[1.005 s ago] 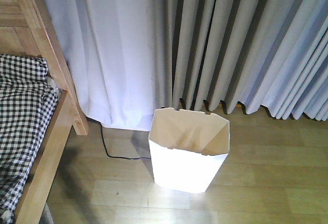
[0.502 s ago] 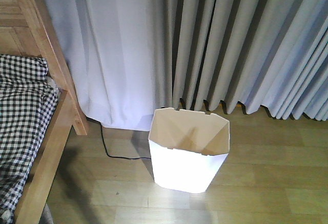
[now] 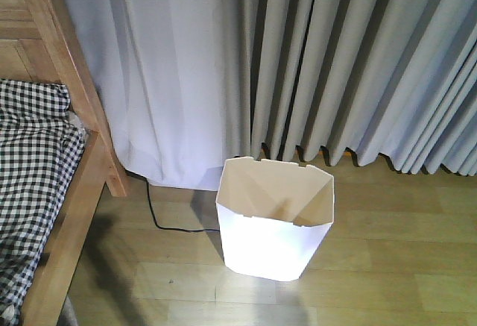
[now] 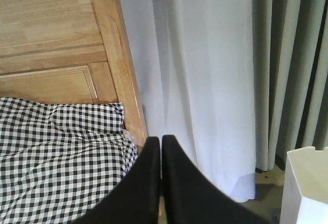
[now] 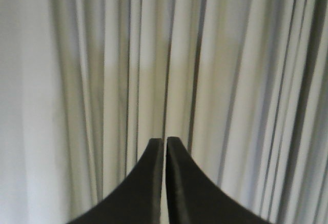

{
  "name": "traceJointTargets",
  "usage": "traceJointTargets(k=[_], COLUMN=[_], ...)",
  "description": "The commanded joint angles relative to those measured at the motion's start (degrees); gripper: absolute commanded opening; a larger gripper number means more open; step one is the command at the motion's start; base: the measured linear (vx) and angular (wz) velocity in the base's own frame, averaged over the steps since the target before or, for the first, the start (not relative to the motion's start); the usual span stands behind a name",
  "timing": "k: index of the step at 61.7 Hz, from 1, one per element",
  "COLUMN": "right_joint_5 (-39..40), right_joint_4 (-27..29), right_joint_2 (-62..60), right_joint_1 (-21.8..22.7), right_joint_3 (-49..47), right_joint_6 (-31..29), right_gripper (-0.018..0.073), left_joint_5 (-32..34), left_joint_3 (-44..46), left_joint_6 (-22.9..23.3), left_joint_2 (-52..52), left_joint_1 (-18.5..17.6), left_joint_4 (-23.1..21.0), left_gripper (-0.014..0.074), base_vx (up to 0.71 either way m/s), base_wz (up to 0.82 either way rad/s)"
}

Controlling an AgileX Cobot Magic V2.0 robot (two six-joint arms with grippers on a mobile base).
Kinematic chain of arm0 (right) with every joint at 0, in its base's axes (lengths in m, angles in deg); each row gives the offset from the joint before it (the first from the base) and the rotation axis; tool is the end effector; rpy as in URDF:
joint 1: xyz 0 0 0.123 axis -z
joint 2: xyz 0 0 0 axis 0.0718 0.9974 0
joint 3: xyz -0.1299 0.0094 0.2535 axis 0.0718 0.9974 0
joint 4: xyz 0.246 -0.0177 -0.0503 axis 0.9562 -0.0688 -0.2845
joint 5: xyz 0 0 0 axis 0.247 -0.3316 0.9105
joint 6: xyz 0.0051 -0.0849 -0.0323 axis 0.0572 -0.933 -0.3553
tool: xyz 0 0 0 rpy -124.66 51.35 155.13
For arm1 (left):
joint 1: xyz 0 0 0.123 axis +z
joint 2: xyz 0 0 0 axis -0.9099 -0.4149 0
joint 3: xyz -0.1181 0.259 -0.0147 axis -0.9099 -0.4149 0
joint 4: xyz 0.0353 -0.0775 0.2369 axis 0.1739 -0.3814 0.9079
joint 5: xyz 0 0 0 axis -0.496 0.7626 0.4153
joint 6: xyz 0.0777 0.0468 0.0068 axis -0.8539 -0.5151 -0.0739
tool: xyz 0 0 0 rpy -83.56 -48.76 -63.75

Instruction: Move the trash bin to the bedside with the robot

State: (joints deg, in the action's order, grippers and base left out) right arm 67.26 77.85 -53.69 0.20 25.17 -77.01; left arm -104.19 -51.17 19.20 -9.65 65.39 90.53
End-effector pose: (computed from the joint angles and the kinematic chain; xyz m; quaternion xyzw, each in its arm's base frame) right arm 0.0502 -0.0020 0.2448 0.0119 0.6945 -0.0287 0.7188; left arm 0.0546 0.0034 0.1803 0.0238 0.7698 0.0432 0.6364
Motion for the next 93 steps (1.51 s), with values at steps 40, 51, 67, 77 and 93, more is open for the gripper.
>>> traceJointTargets(k=[40, 51, 67, 77, 93], right_joint_5=[10.04, 10.04, 10.04, 9.48, 9.48], right_joint_4=[-6.82, -7.94, -7.88, -7.88, -7.88], right_joint_2=[-2.79, -2.79, -2.79, -2.79, -2.79], right_joint_1=[-3.06, -3.06, -3.06, -3.06, -3.06], right_joint_3=[10.98, 10.98, 10.98, 10.98, 10.98], right_joint_6=[6.52, 6.77, 6.77, 6.77, 6.77], right_gripper=[-0.0011, -0.0011, -0.0011, -0.0011, -0.0011], left_joint_5=[4.20, 4.20, 4.20, 4.20, 4.20], left_joint_3=[-1.65, -1.65, -1.65, -1.65, -1.65], left_joint_6=[0.46, 0.46, 0.46, 0.46, 0.46], left_joint_2=[0.57, 0.57, 0.57, 0.57, 0.57], left_joint_1=[-0.35, -0.35, -0.35, -0.35, -0.35], left_joint_4=[-0.24, -0.24, -0.24, -0.24, -0.24], left_gripper=[-0.0006, -0.0006, -0.0006, -0.0006, -0.0006], base_vx=[0.00, 0.00, 0.00, 0.00, 0.00], base_wz=[0.00, 0.00, 0.00, 0.00, 0.00])
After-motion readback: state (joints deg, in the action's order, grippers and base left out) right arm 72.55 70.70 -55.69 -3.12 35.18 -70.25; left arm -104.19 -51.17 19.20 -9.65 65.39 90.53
